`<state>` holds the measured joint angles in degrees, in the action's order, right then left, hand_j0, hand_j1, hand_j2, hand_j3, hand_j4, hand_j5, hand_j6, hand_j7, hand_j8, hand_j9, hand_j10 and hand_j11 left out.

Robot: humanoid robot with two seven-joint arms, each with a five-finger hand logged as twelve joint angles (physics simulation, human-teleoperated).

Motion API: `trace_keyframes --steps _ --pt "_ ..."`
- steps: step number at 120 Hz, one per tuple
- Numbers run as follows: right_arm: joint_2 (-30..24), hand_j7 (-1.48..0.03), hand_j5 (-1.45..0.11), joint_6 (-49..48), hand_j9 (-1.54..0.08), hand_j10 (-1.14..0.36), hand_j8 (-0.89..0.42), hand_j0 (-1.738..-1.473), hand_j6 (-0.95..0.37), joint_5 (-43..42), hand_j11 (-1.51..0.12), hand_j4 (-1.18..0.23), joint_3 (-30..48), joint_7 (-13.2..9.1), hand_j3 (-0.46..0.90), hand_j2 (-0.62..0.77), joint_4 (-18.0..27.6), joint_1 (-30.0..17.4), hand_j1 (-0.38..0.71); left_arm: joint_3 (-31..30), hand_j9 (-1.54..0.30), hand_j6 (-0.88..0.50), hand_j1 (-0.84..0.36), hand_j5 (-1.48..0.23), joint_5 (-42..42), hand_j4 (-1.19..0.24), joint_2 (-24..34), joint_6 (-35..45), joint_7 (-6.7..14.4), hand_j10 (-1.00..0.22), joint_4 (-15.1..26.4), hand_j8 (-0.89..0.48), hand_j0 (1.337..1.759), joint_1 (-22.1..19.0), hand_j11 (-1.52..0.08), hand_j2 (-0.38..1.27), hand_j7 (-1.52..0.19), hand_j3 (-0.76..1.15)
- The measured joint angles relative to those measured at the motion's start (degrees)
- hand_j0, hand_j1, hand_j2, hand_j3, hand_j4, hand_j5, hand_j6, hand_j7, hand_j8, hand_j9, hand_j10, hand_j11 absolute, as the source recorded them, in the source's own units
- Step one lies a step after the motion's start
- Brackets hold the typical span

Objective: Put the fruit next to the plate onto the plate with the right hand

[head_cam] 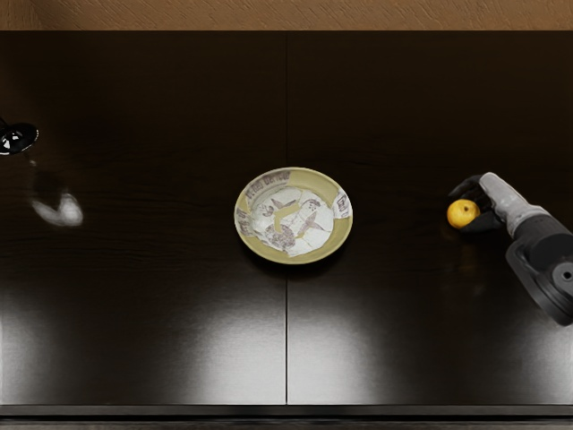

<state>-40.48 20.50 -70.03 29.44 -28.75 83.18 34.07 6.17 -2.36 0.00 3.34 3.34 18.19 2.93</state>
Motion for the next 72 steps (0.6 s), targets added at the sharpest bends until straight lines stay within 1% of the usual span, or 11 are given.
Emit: trace_keyframes --steps 21,72 --pt "-0.2 -0.75 -0.75 -0.3 -0.75 -0.57 -0.46 -1.657 -0.49 0.4 -0.75 -0.58 0.9 0.0 0.0 0.15 0.4 0.1 0.26 0.0 0.0 0.0 0.34 0.0 0.0 0.0 0.0 0.0 0.0 0.0 0.0 0.0 1.658 0.0 0.0 0.0 0.0 0.0" --pt "0.0 -0.76 -0.77 -1.2 -0.77 -0.58 -0.44 -1.658 -0.48 0.7 -0.77 -0.58 4.4 0.0 0.0 0.15 5.0 0.1 0.27 0.0 0.0 0.0 0.34 0.0 0.0 0.0 0.0 0.0 0.0 0.0 0.0 0.0 1.658 0.0 0.0 0.0 0.0 0.0"
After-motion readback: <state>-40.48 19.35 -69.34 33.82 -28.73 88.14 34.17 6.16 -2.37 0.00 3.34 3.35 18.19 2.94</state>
